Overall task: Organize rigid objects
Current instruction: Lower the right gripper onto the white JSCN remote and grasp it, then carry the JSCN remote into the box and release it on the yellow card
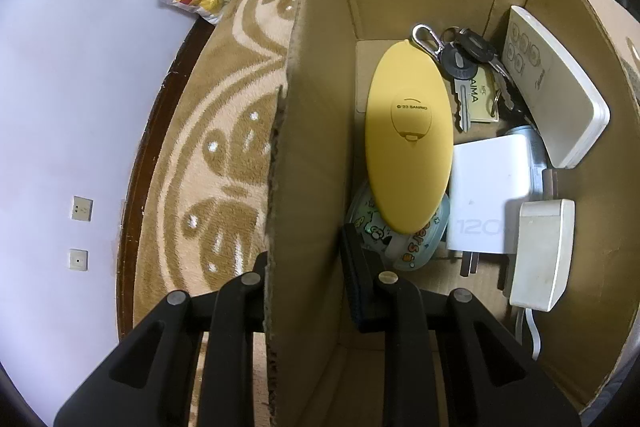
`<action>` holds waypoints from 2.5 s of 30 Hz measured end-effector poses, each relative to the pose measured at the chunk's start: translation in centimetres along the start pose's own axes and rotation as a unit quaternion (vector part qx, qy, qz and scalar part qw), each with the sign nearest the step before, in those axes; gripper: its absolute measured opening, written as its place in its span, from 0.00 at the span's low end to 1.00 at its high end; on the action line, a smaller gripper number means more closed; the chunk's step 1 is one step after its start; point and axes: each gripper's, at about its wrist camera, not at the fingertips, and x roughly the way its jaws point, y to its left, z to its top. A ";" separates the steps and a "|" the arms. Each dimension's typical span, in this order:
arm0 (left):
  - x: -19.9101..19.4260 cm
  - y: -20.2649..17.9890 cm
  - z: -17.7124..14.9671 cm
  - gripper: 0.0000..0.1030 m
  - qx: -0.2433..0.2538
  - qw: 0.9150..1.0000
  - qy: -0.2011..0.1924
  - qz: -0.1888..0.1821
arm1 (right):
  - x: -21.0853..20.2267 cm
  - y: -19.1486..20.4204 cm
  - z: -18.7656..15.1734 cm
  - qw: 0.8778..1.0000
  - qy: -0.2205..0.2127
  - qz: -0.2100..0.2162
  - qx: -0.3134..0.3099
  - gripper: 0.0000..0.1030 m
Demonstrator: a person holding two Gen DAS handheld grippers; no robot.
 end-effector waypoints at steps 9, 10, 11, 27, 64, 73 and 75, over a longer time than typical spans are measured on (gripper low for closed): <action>-0.1 0.1 0.0 0.22 -0.003 1.000 0.000 -0.003 | 2.0 -4.2 -0.1 0.999 0.008 -0.033 -0.011 0.90; -0.2 0.1 0.0 0.22 -0.003 1.000 0.000 -0.003 | 2.1 -4.2 -0.2 0.999 0.006 -0.035 -0.024 0.90; -0.2 0.2 0.1 0.22 -0.003 1.000 0.000 -0.004 | 2.1 -4.2 -0.2 0.999 0.006 -0.033 -0.029 0.90; -0.2 0.4 -0.3 0.22 0.000 1.000 0.000 0.000 | 5.5 -4.6 -1.8 0.996 0.047 -0.034 -0.071 0.90; -0.2 -0.5 0.1 0.22 0.005 1.000 0.003 0.007 | 7.1 -4.2 -4.7 0.992 0.087 -0.026 -0.084 0.61; -0.1 -0.3 0.2 0.22 0.003 1.000 0.003 0.005 | 5.2 -3.7 -6.6 0.994 0.090 -0.031 -0.048 0.42; 0.0 -0.2 0.3 0.22 0.000 1.000 0.004 0.003 | 4.7 -3.3 -7.1 0.994 0.090 -0.035 -0.041 0.42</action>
